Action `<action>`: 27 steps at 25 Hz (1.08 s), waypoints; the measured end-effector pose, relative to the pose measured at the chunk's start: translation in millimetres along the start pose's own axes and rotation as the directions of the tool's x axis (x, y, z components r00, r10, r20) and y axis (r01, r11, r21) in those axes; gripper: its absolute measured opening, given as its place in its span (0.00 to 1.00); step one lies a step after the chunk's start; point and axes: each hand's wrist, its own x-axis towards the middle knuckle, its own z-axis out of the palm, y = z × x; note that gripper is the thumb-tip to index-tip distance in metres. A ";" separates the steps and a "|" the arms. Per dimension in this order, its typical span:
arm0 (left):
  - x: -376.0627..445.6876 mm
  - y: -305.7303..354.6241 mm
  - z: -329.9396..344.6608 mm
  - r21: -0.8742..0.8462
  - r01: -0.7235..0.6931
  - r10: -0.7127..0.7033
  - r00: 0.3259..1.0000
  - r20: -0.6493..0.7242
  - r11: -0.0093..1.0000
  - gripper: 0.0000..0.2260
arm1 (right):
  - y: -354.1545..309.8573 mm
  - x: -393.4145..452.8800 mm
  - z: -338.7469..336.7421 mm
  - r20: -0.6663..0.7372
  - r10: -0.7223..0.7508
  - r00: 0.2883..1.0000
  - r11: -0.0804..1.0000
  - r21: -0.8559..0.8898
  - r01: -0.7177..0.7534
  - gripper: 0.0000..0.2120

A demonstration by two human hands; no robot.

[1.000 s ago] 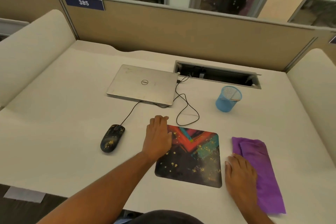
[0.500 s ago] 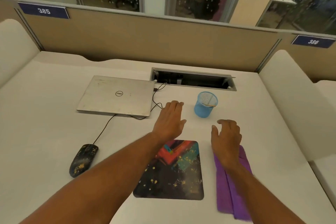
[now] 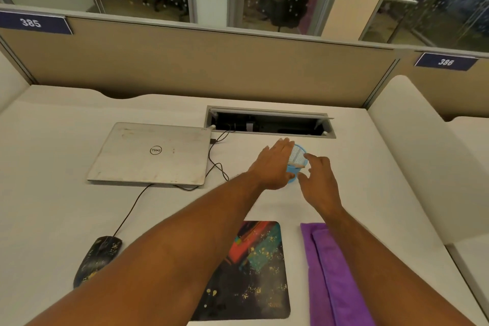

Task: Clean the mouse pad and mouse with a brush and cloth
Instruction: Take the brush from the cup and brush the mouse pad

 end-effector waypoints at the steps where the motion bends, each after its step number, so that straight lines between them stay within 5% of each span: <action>1: 3.9 0.5 1.2 0.057 -0.018 0.016 0.999 0.038 0.998 0.38 | 0.9 3.1 0.9 0.004 -0.005 1.000 1.000 0.006 0.005 0.26; 18: 31.3 -11.6 10.9 -0.110 0.042 -0.040 0.999 0.021 0.993 0.34 | 12.3 21.2 15.3 -0.039 -0.124 0.992 0.986 -0.118 0.118 0.16; 27: 22.1 -9.3 2.7 -0.073 0.042 -0.038 0.998 0.059 0.996 0.36 | -2.2 21.4 -12.9 -0.221 -0.021 0.975 0.985 0.163 0.058 0.15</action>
